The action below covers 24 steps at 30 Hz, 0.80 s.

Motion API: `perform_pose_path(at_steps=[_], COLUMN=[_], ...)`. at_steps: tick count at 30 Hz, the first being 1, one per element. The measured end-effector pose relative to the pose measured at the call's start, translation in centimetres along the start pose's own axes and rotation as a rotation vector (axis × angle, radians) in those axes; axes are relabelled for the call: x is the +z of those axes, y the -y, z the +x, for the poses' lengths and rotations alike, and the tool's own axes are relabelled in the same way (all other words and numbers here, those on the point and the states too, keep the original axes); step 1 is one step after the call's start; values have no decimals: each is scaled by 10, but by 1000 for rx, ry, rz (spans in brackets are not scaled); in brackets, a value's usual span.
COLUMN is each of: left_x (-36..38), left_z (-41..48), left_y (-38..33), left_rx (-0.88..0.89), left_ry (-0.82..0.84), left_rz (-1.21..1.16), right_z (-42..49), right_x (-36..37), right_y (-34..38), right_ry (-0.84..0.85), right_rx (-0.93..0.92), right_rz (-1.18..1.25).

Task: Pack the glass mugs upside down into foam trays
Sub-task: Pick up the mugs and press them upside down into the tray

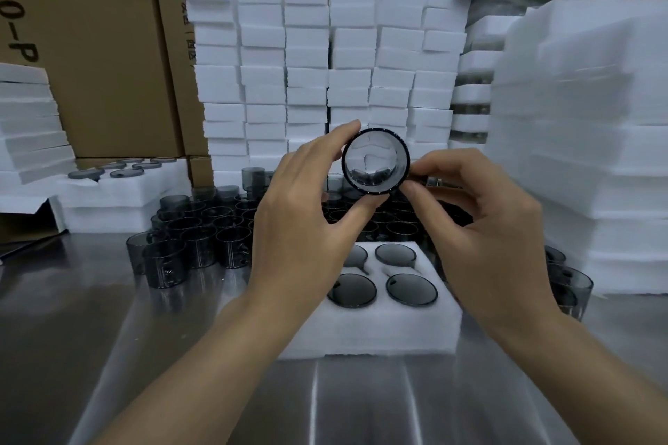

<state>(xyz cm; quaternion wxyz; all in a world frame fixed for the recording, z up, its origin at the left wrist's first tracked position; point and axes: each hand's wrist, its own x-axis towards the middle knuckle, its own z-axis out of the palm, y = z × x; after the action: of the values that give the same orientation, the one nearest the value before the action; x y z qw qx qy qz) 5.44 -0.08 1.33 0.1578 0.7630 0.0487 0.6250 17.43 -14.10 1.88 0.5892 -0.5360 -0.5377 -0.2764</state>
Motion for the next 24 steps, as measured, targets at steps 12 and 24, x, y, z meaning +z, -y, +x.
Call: perform_pose_path(at_steps=[12, 24], left_x=[-2, -1], left_z=[2, 4], left_y=[-19, -23], left_rx=[81, -86], left_ry=[-118, -29], left_rz=[-34, -292], right_z=[1, -4], right_x=[1, 4], right_y=[12, 9], right_ry=[-98, -39], right_rx=[-145, -5], right_rz=[55, 100])
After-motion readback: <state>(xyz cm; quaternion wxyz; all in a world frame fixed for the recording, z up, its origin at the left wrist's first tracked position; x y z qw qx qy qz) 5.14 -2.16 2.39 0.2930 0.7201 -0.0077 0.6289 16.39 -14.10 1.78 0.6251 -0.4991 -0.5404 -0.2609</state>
